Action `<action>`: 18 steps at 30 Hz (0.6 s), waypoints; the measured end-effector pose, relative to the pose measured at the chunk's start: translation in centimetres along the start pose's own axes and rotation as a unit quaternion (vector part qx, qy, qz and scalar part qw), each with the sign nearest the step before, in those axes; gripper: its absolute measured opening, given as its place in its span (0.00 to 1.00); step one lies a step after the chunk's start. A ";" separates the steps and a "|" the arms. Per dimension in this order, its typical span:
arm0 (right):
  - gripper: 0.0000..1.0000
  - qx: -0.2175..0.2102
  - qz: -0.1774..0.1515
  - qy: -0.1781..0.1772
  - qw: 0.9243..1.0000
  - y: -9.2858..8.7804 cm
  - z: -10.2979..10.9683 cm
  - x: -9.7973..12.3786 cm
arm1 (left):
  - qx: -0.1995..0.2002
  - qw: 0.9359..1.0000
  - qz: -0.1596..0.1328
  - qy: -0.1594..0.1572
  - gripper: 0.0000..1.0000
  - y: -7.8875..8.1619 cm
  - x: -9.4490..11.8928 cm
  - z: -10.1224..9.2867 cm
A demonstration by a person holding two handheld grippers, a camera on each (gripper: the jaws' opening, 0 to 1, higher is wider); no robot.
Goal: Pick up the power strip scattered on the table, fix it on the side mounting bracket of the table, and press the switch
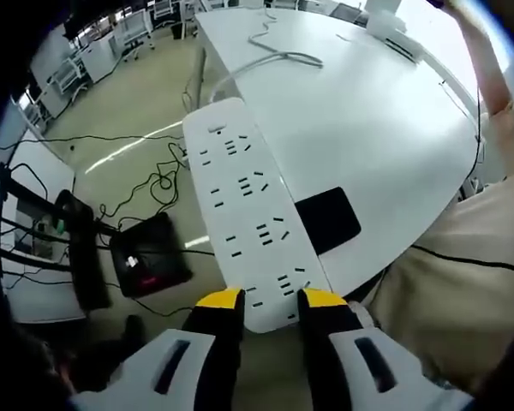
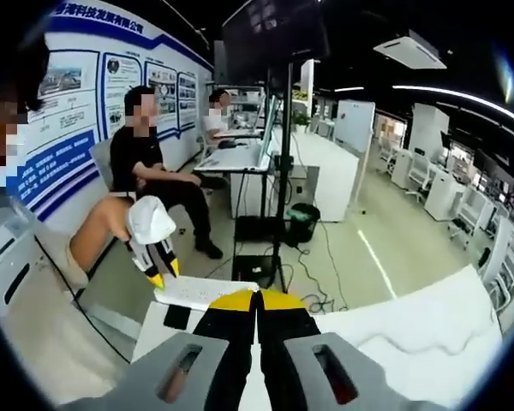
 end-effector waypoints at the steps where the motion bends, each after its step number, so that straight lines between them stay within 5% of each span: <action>1: 0.00 0.003 0.002 0.003 1.000 0.2 0.1 -0.3 | 0.000 1.000 0.001 0.000 0.30 0.0 0.0 0.0; 18: 0.00 0.042 0.041 0.051 0.997 2.4 1.4 -6.3 | -0.001 1.000 0.013 0.001 0.30 0.2 0.0 -0.1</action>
Point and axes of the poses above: the point that each gripper's makers call its tool centre point, and the gripper's own axes: x roughly backward along the fingers, z roughly to its left, y roughly out of its top, the point moved 8 cm from there along x, roughly backward along the fingers, and after that the axes turned 1 degree about z, right-handed, at the moved point
